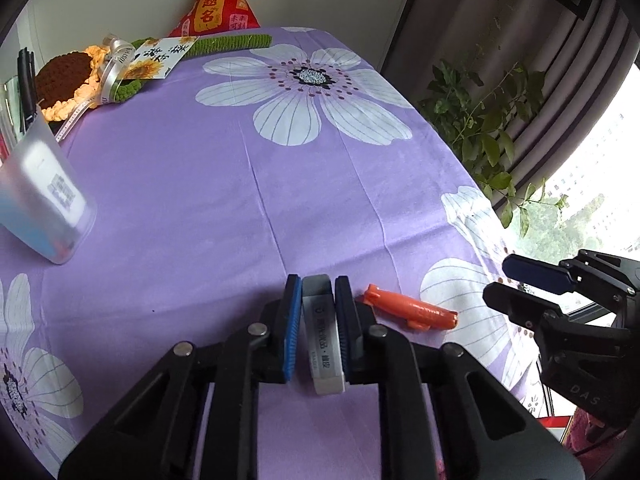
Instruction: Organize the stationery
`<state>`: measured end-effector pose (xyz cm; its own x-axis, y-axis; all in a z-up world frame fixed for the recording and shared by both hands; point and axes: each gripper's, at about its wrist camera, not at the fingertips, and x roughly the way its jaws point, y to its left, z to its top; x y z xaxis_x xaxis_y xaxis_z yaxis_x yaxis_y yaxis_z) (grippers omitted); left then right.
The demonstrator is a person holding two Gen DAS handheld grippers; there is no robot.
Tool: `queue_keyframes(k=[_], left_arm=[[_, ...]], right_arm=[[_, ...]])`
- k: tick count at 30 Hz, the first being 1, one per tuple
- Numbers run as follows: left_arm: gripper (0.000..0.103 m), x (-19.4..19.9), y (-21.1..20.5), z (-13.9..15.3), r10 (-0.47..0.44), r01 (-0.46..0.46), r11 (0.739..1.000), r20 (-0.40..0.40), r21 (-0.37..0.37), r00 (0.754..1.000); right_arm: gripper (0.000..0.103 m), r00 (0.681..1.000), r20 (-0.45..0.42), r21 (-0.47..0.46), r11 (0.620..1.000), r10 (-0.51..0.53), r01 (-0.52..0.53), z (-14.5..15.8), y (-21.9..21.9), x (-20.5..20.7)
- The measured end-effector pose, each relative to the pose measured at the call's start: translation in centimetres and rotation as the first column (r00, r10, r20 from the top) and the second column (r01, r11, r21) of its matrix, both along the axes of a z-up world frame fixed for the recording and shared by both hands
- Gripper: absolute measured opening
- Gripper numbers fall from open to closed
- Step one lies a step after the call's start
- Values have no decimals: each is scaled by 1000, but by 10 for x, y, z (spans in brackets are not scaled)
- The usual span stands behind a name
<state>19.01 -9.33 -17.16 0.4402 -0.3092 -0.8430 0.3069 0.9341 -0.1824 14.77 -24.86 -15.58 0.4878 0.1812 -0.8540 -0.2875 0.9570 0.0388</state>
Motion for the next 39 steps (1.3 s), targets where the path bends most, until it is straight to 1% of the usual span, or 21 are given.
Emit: queue_keyframes(k=[3, 6, 10, 16, 21, 24, 28, 35, 37, 39], left_arm=[[15, -8, 4, 11, -16, 16, 1000, 38, 8, 999], [15, -12, 9, 16, -12, 11, 1000, 56, 12, 998], [15, -13, 16, 14, 8, -8, 1000, 56, 0, 998], [16, -14, 23, 15, 15, -13, 999, 47, -35, 999], [15, -21, 27, 18, -1, 5, 998, 64, -57, 998], [16, -23, 30, 16, 9, -4, 997, 57, -76, 998], [17, -26, 34, 13, 3, 1, 996, 47, -88, 999], [16, -28, 37, 14, 4, 1, 994, 45, -105, 999], [16, -29, 38, 14, 3, 2, 994, 46, -109, 999], [16, -30, 37, 16, 0, 5, 994, 52, -107, 999]], right_arm=[[27, 999, 3, -8, 999, 35, -35, 0, 8, 1], [27, 993, 11, -19, 993, 118, -117, 1, 24, 2], [28, 976, -9, -61, 974, 217, -217, -1, 49, 10], [28, 948, -41, -91, 944, 316, -318, -3, 72, 16], [28, 936, -72, -117, 929, 345, -352, -10, 81, 20], [28, 930, -89, -127, 922, 357, -366, -14, 88, 22], [28, 932, -104, -158, 919, 348, -361, -21, 93, 28], [28, 934, -98, -157, 922, 343, -355, -21, 95, 31], [18, 936, -92, -163, 922, 341, -352, -21, 97, 31], [14, 939, -87, -169, 924, 333, -343, -20, 97, 30]])
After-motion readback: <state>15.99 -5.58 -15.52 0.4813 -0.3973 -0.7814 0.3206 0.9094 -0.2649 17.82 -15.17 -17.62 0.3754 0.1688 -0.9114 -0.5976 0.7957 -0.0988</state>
